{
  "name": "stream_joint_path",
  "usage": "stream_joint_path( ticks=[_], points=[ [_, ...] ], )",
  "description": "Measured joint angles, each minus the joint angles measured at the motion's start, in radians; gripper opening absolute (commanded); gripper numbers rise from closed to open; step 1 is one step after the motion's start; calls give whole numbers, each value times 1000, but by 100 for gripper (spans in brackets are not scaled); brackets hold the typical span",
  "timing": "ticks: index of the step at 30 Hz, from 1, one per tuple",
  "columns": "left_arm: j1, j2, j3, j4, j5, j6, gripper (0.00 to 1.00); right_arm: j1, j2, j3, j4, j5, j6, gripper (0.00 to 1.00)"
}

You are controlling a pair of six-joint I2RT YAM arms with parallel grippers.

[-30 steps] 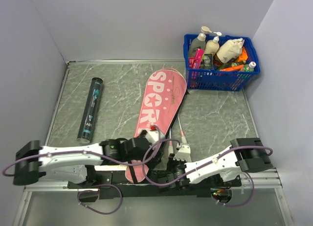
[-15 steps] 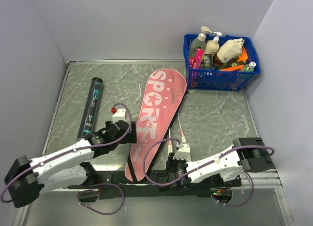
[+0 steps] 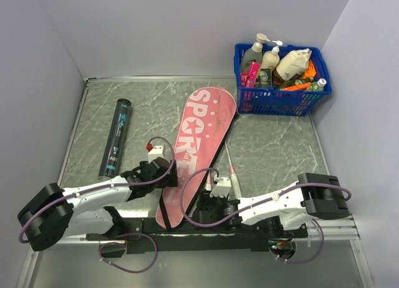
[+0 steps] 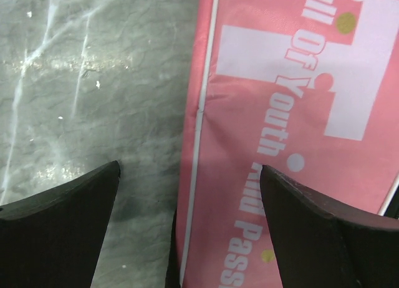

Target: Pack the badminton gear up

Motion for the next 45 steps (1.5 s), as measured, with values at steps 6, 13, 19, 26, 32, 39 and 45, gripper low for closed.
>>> stream_joint_path(
  ticks=[6,13,19,26,32,39,45],
  points=[
    [2,6,0,24,15,-4,98,-54,-79,-7,84,-79,-121,70],
    [8,3,-8,32,14,-11,87,-59,-317,-109,21,-112,-92,63],
    [23,-58,-41,25,-4,-54,47,-63,-407,-220,-7,-148,-49,52],
    [79,-127,-48,-14,-50,-113,1,-80,-363,-233,15,-179,-39,50],
    [117,-6,-39,-16,-49,-123,1,-111,-311,-233,84,-210,-55,51],
    [120,128,47,23,-27,-121,1,-158,-274,-243,220,-249,-109,51],
    [120,154,52,77,10,-112,1,-166,-211,-243,343,-275,-132,51]
  ],
)
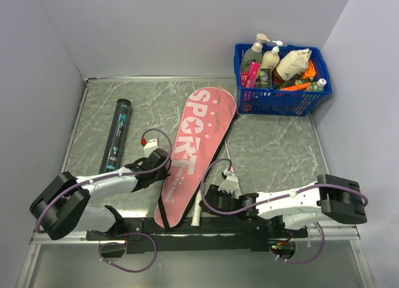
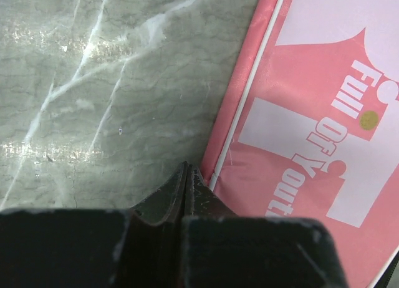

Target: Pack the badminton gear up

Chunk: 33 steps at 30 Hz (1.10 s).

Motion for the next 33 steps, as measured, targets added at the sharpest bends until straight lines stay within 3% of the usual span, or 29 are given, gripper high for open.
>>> stream_joint_path(
  ticks=[9,16,33],
  points=[
    [2,-32,-36,34,28,8,1,0,111,-8,226,-19,18,45],
    [-42,-43,-51,45,9,4,1,1,184,-7,360,-3,53,33],
    [-193,-72,-88,66,-31,-76,1,6,372,-77,809,14,100,33]
  ],
)
